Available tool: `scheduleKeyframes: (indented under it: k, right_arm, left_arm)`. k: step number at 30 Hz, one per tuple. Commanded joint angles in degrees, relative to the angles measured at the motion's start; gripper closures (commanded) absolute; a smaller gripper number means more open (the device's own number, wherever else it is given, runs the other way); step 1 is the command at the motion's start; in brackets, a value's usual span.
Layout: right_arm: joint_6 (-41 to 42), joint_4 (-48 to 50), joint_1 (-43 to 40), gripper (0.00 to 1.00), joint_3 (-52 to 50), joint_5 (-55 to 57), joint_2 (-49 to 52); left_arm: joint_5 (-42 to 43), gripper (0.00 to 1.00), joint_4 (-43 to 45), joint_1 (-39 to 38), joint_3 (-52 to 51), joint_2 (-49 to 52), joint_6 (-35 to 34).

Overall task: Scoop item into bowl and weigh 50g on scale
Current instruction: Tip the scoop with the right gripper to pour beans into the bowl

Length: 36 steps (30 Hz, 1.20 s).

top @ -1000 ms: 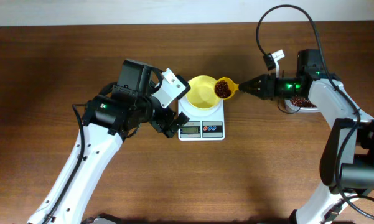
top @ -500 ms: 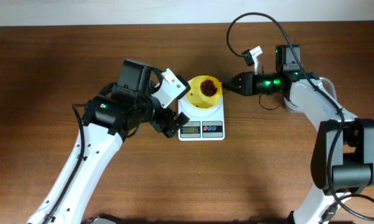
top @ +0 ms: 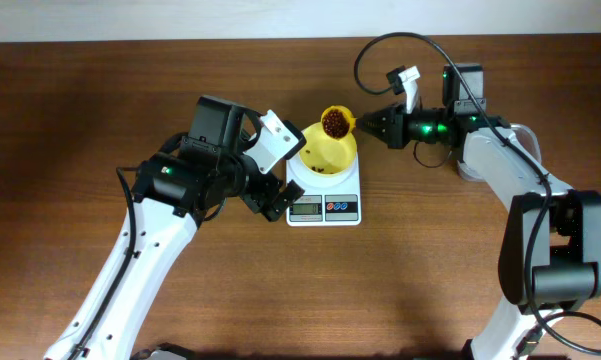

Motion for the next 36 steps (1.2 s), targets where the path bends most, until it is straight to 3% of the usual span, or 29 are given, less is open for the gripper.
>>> scheduleKeyframes:
  k: [1, 16, 27, 30, 36]
  right_arm:
    - [-7.78, 0.24, 1.25, 0.96, 0.28, -0.15, -1.29]
    - [-33.33, 0.09, 1.18, 0.96, 0.28, -0.15, -1.29]
    - [-44.04, 1.81, 1.18, 0.96, 0.28, -0.72, -1.29]
    - [-49.79, 2.93, 1.20, 0.96, 0.28, -6.45, -1.29]
    - [-49.77, 2.38, 1.25, 0.96, 0.28, -8.33, -1.29]
  left_arm:
    - [0.00, 0.01, -0.02, 0.00, -0.50, -1.18, -0.35]
    - [0.00, 0.01, -0.02, 0.00, -0.50, -1.18, -0.37]
    - [0.00, 0.01, -0.02, 0.00, -0.50, -1.18, -0.37]
    - [0.00, 0.01, -0.02, 0.00, -0.50, -1.18, -0.37]
    - [0.00, 0.01, -0.02, 0.00, -0.50, -1.18, -0.35]
